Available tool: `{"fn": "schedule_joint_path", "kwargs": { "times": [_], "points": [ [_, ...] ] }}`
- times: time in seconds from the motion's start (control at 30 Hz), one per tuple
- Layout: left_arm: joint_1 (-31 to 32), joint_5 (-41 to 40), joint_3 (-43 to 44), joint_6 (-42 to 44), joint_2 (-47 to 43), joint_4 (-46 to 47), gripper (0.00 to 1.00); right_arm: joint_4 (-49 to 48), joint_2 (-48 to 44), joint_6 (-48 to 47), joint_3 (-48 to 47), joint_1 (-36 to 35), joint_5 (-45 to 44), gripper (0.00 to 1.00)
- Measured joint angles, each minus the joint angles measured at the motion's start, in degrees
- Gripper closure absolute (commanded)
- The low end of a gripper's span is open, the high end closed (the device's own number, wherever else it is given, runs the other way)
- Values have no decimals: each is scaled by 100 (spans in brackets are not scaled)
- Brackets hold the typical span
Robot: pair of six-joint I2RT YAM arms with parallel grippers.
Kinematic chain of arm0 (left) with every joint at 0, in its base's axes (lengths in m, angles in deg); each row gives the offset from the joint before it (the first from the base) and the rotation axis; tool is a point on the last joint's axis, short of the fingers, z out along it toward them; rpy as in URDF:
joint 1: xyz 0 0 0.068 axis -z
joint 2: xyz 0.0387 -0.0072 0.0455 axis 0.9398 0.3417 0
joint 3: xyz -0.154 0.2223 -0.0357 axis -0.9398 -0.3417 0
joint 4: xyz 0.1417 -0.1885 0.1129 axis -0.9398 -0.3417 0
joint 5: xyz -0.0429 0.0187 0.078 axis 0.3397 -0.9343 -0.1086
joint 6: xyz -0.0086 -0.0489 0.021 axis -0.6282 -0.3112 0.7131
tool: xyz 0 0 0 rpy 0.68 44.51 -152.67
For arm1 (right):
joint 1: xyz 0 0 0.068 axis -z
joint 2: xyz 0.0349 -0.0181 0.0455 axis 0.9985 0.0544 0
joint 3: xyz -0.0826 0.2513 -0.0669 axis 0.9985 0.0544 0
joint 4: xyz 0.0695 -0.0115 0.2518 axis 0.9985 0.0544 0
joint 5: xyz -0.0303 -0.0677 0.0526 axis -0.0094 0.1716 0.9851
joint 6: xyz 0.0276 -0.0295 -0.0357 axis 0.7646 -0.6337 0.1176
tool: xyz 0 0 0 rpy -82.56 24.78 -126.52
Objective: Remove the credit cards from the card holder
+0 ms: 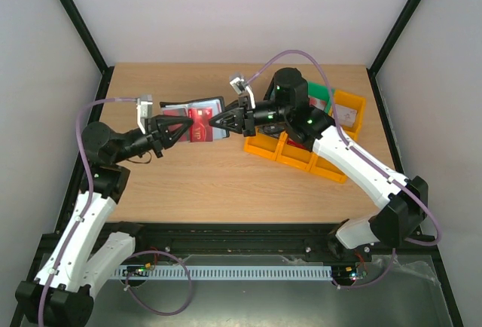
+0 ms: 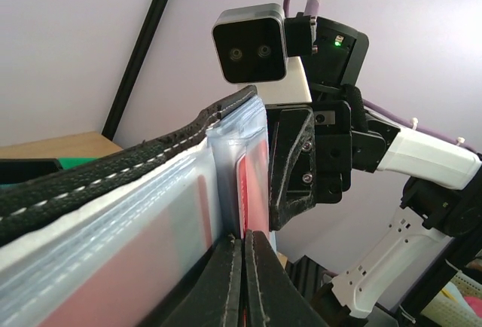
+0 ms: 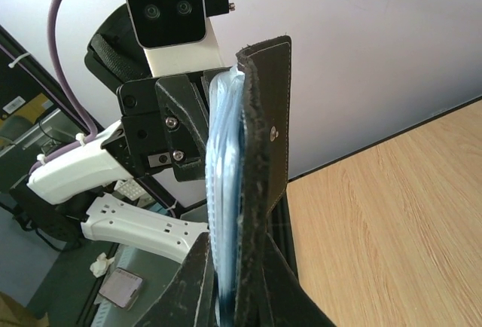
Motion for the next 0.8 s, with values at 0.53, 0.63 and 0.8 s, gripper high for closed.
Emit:
{"fn": "schedule_joint_path", "kwargs": {
  "times": [0.53, 0.63, 0.8],
  "points": [
    [-398, -192, 28, 490, -352, -551, 98, 525, -203, -411, 2, 302, -238, 98],
    [-490, -457, 197, 846, -391, -992, 98, 669, -247, -525, 44, 334, -538, 98],
    [-654, -1375, 651, 1462, -538, -1425, 98, 914, -24, -531, 356, 293, -1075, 98]
  ]
}}
